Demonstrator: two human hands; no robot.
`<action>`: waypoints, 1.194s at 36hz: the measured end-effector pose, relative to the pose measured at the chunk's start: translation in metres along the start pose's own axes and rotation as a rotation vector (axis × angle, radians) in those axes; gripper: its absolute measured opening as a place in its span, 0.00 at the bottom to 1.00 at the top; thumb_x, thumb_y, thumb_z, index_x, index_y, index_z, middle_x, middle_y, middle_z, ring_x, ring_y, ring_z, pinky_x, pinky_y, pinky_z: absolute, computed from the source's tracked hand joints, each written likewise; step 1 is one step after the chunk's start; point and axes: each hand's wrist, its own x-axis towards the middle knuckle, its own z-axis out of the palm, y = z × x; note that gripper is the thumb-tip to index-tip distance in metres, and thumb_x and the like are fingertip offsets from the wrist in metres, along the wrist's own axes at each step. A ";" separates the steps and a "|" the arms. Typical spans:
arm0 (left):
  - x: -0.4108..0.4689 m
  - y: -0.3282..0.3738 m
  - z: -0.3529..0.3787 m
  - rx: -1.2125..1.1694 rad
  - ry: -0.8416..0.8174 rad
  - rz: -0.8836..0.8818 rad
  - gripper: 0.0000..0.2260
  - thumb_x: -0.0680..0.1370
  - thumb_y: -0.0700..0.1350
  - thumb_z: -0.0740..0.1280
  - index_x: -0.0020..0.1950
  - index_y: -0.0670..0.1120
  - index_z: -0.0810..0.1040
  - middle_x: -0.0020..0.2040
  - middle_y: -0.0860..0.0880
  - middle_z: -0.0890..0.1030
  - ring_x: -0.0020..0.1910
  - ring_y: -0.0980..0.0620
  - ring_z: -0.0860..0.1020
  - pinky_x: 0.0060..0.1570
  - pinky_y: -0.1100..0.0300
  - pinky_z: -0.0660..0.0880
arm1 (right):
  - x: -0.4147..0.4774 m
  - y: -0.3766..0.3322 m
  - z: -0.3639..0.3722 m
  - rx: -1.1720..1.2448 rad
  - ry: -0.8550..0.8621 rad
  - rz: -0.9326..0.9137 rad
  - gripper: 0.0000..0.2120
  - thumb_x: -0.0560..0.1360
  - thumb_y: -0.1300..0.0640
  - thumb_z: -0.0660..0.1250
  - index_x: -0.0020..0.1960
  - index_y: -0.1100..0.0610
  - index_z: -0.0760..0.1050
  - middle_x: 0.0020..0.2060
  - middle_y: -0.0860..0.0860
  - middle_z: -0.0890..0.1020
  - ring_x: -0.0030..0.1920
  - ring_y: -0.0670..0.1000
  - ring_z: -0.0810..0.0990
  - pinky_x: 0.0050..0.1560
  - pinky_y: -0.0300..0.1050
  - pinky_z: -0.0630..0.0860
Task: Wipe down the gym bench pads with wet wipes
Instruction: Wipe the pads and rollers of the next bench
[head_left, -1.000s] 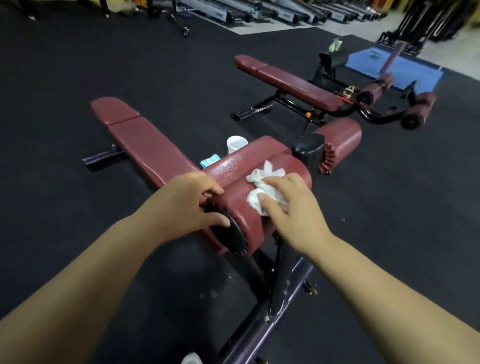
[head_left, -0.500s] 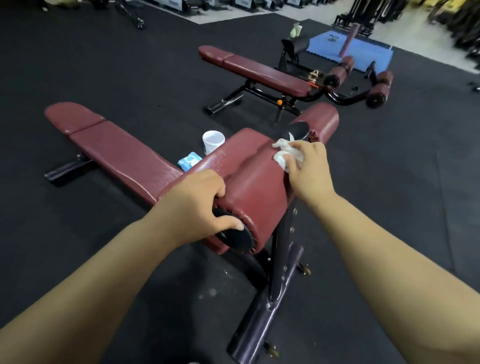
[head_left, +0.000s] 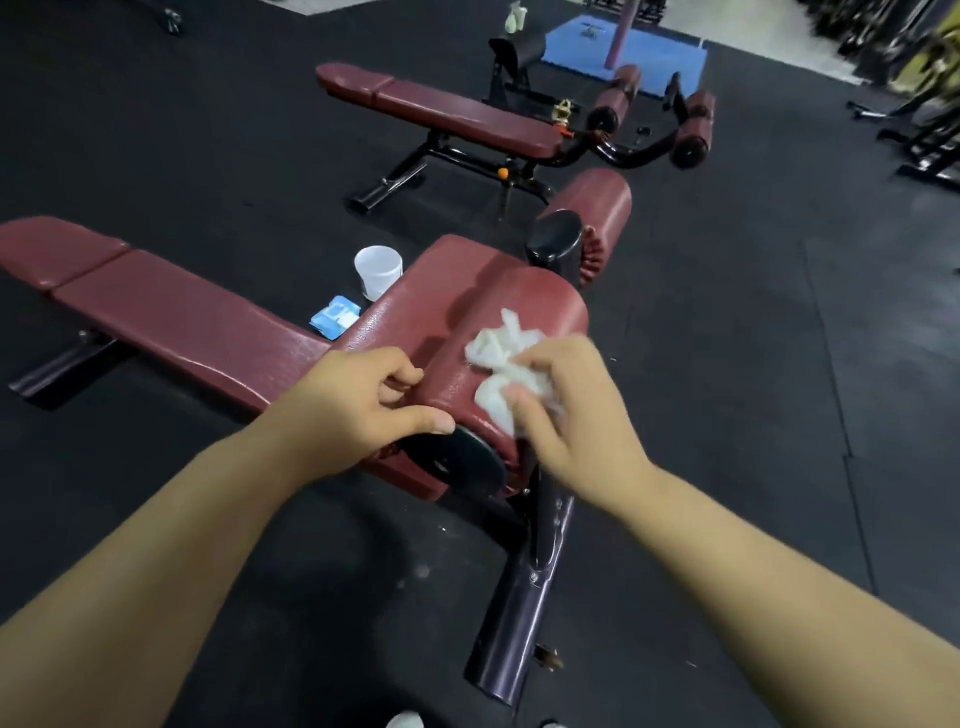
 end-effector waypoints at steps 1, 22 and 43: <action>0.001 -0.002 -0.001 0.004 -0.013 -0.008 0.25 0.61 0.63 0.77 0.48 0.48 0.79 0.45 0.42 0.83 0.45 0.47 0.81 0.54 0.50 0.77 | 0.012 0.007 0.001 -0.012 0.031 0.062 0.11 0.75 0.57 0.63 0.53 0.64 0.74 0.48 0.53 0.73 0.50 0.42 0.67 0.56 0.26 0.61; 0.000 -0.009 0.010 -0.039 0.034 0.193 0.32 0.61 0.62 0.74 0.63 0.54 0.75 0.59 0.61 0.75 0.58 0.63 0.75 0.61 0.66 0.71 | -0.014 0.005 0.002 -0.005 0.042 -0.030 0.10 0.76 0.57 0.63 0.52 0.63 0.74 0.47 0.47 0.71 0.48 0.45 0.68 0.54 0.31 0.63; 0.001 0.001 0.002 0.044 0.094 0.269 0.27 0.65 0.49 0.78 0.62 0.46 0.78 0.56 0.59 0.74 0.54 0.68 0.73 0.52 0.81 0.65 | -0.024 -0.001 0.002 0.010 0.050 -0.031 0.08 0.76 0.54 0.62 0.51 0.57 0.70 0.45 0.45 0.69 0.46 0.45 0.69 0.51 0.32 0.65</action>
